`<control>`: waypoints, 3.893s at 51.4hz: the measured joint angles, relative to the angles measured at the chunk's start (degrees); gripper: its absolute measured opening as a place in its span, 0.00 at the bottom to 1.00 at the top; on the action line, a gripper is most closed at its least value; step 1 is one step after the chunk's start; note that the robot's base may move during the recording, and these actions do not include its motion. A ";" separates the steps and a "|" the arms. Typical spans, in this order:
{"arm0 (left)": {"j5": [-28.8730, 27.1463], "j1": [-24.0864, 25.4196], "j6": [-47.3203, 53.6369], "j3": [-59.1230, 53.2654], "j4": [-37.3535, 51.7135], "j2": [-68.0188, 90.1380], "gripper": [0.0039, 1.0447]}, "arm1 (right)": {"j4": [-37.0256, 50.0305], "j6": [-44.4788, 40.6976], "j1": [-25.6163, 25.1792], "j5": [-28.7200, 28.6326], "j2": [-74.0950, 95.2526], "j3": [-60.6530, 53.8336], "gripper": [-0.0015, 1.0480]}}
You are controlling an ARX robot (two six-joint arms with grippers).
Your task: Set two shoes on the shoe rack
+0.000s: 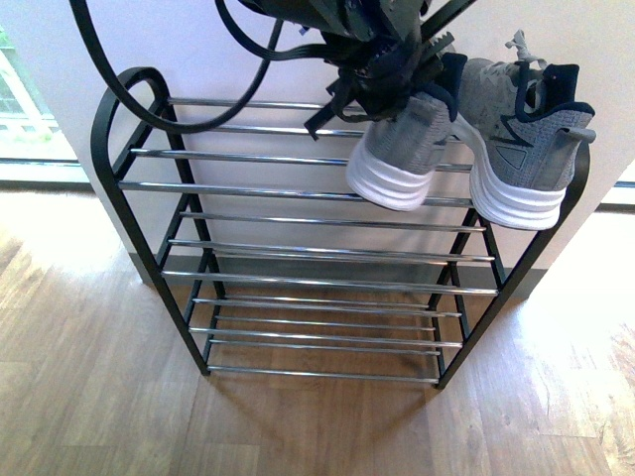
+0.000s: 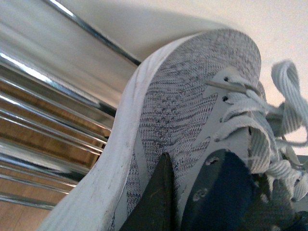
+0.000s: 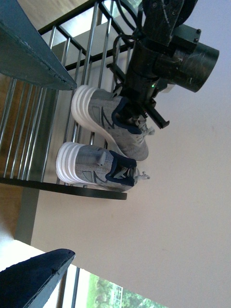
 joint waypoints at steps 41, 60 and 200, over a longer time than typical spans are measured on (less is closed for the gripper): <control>-0.55 0.63 9.70 -35.08 4.61 -41.00 0.91 | 0.00 -0.02 0.00 -0.02 0.00 0.00 0.91; -13.66 13.09 56.22 -73.05 42.01 -63.43 0.33 | 0.00 -0.02 0.00 -0.02 0.00 0.00 0.91; 7.69 35.47 58.64 -101.92 -3.85 -137.94 0.46 | 0.00 0.00 0.00 -0.02 -0.04 0.00 0.91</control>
